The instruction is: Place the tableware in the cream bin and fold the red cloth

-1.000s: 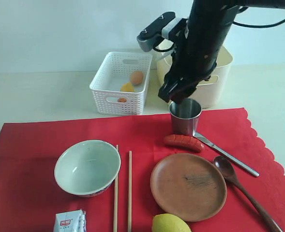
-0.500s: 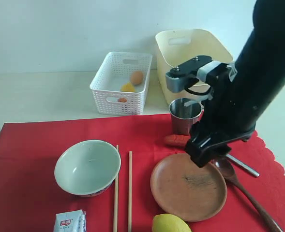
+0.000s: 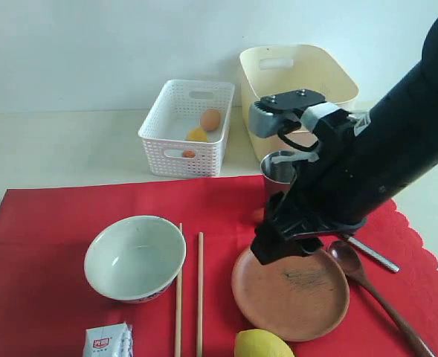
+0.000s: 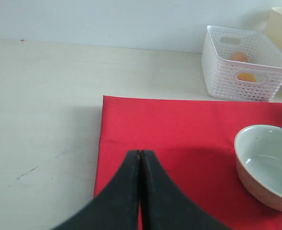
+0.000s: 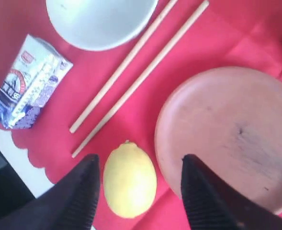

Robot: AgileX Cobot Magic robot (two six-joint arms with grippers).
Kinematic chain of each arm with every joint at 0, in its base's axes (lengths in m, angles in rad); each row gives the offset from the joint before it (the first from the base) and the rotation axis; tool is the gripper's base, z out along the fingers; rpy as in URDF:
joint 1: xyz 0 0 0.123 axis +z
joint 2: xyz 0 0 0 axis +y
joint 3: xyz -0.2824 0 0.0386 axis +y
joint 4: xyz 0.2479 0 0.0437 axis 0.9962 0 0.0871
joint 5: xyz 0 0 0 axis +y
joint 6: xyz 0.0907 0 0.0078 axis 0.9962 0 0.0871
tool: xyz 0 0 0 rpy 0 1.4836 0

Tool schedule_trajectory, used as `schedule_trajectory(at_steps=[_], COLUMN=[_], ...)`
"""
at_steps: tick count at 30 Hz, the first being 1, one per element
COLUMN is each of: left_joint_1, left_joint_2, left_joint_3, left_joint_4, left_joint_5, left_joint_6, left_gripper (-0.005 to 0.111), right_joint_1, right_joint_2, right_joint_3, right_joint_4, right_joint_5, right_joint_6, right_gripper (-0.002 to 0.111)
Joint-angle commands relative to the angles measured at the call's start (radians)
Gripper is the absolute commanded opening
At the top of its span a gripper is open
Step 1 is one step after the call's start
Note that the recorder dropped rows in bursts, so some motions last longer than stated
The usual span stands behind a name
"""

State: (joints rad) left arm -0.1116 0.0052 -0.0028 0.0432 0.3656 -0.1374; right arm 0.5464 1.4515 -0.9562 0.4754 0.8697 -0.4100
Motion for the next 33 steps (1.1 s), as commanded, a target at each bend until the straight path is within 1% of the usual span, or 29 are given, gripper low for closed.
schedule_trajectory(at_steps=[1, 7, 14, 18, 21, 27, 33], left_joint_1=[0.003, 0.003, 0.003, 0.003, 0.003, 0.003, 0.003], left_joint_2=[-0.005, -0.005, -0.005, -0.005, -0.005, -0.005, -0.005], left_joint_3=[0.003, 0.003, 0.003, 0.003, 0.003, 0.003, 0.003], left_joint_4=[0.0, 0.0, 0.0, 0.0, 0.0, 0.0, 0.0], left_joint_5=[-0.009, -0.009, -0.009, -0.009, -0.009, -0.009, -0.009], left_joint_6=[0.001, 0.001, 0.001, 0.001, 0.001, 0.001, 0.001], left_gripper=[0.0, 0.0, 0.0, 0.0, 0.0, 0.0, 0.0], right_joint_1=[0.0, 0.0, 0.006, 0.078, 0.139, 0.245, 0.315], right_joint_2=[-0.006, -0.006, -0.008, -0.008, -0.008, -0.008, -0.001], right_joint_3=[0.006, 0.006, 0.006, 0.006, 0.006, 0.014, 0.014], right_joint_4=[0.023, 0.023, 0.014, -0.075, -0.154, -0.336, -0.353], right_joint_5=[-0.047, 0.019, 0.058, 0.05, 0.035, -0.008, -0.007], right_joint_6=[-0.014, -0.033, -0.04, -0.027, 0.05, 0.239, 0.354], right_gripper=[0.05, 0.05, 0.05, 0.05, 0.051, 0.059, 0.069])
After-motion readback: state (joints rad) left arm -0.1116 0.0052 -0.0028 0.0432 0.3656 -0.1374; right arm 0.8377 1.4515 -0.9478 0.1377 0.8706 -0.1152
